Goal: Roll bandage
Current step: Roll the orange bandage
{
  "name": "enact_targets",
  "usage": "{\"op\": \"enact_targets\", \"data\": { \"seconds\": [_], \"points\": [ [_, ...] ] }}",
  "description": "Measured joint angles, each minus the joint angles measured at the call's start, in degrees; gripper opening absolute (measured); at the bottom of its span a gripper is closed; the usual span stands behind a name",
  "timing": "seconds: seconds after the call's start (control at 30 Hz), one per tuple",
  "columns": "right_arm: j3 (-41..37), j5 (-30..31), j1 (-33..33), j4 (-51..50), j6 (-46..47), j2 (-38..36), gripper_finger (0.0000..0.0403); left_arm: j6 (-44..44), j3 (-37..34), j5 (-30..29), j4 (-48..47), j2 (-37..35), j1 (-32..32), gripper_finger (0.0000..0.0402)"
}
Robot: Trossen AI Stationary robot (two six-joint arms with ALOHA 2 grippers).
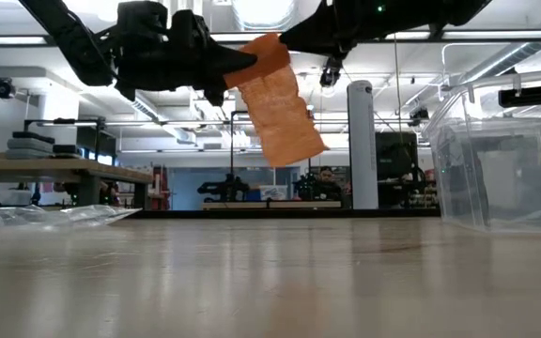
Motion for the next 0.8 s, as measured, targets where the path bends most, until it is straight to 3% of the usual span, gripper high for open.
{"op": "enact_targets", "data": {
  "seconds": [0.37, 0.6, 0.8],
  "points": [
    [0.0, 1.6, 0.0, 0.0, 0.0, 0.9, 0.0124, 1.7, 0.8, -1.7, -0.8, 0.0, -1.1, 0.0115],
    [0.0, 2.2, 0.0, -0.4, 0.3, 2.4, 0.01, 9.2, 5.0, -8.0, -12.3, 0.0, -4.8, 0.0115],
    [0.0, 2.1, -0.2, -0.6, -0.5, 2.4, 0.0037, 10.3, 7.0, -9.5, -16.6, -0.6, -5.3, 0.0122]
  ]
}}
